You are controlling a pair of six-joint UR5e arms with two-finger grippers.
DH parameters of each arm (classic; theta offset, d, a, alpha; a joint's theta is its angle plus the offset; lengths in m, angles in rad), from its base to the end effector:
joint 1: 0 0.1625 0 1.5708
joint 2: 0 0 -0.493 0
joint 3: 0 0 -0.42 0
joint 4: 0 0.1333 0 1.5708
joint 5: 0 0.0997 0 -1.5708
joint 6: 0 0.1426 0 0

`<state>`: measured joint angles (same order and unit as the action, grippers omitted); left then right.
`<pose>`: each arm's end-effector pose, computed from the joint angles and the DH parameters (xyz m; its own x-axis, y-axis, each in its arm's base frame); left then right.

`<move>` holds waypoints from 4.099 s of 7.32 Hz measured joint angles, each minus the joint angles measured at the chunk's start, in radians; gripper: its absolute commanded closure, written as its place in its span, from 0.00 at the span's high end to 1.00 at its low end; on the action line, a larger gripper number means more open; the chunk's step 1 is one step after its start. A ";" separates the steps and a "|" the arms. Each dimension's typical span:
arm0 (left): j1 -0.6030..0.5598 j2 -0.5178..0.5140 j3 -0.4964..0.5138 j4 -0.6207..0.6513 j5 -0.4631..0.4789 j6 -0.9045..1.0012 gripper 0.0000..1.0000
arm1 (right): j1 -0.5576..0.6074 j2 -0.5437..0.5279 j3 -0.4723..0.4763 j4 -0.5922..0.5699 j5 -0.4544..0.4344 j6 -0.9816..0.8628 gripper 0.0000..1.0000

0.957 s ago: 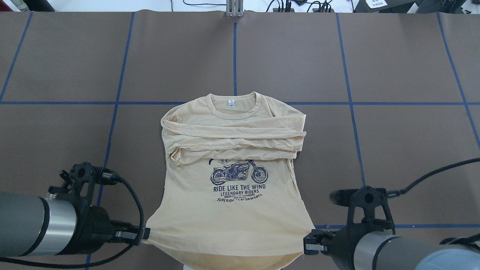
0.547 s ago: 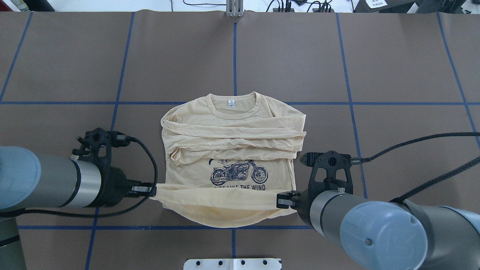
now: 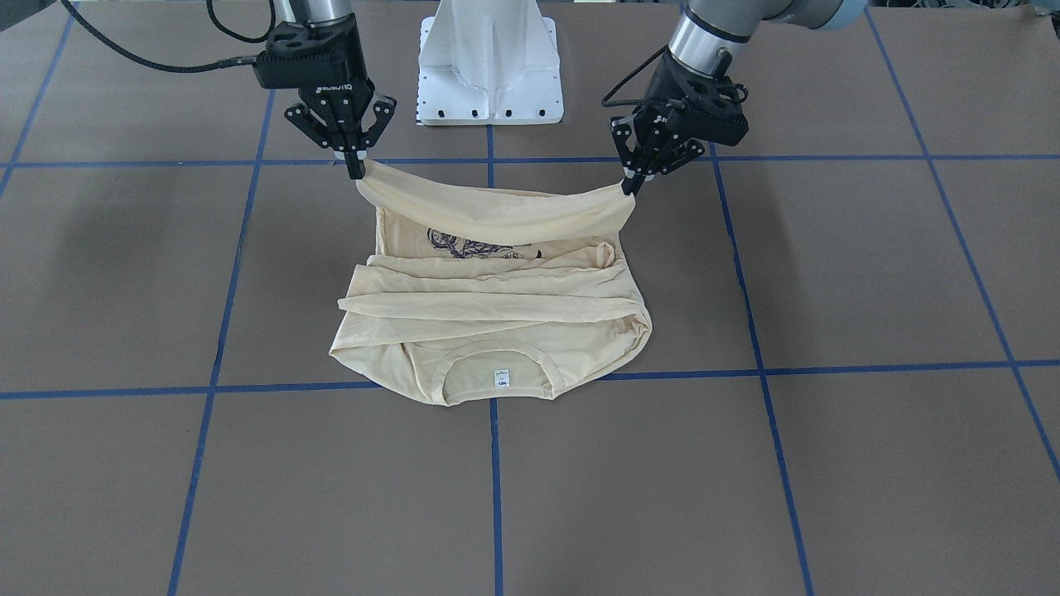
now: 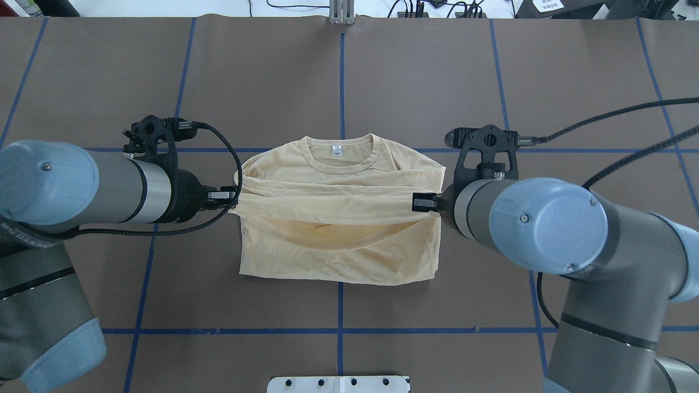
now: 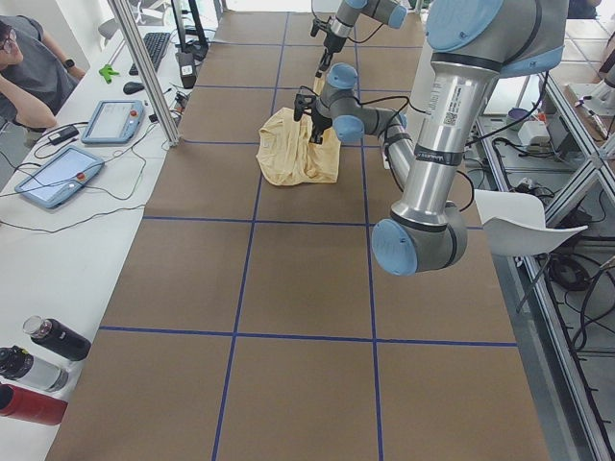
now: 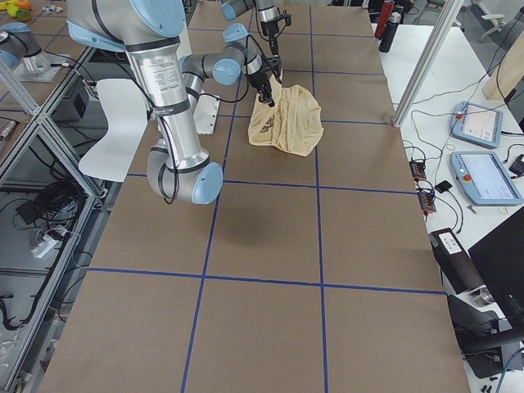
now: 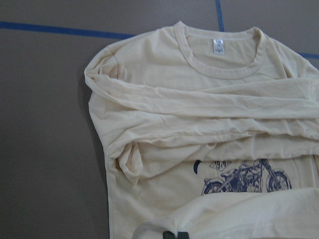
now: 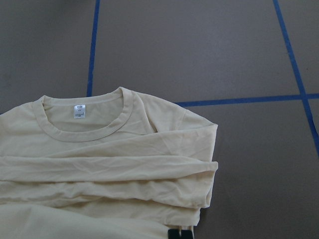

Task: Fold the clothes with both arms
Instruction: 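Lay the hem over the collar and open both grippers, then lower the left gripper to the folded edge nearest it while raising the right gripper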

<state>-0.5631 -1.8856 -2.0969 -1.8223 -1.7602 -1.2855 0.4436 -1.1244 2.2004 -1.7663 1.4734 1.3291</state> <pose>0.4530 -0.4119 0.2942 0.4813 0.0230 -0.8762 0.2579 0.9517 0.1667 -0.4654 -0.3841 0.2511 0.6769 0.0579 0.7338 -0.3428 0.9070 0.2447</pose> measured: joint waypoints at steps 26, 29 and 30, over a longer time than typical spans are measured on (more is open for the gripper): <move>-0.024 -0.022 0.302 -0.237 -0.042 0.242 1.00 | 0.378 0.117 -0.552 0.408 0.392 -0.384 1.00; 0.074 0.011 0.307 -0.284 -0.041 0.224 0.66 | 0.380 0.105 -0.545 0.409 0.393 -0.390 1.00; 0.102 0.012 0.305 -0.287 -0.040 0.206 0.45 | 0.379 0.103 -0.545 0.410 0.393 -0.390 1.00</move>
<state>-0.4614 -1.8736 -1.7923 -2.1098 -1.8004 -1.0799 0.8229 -1.0214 1.6557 -1.3566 1.8669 0.9389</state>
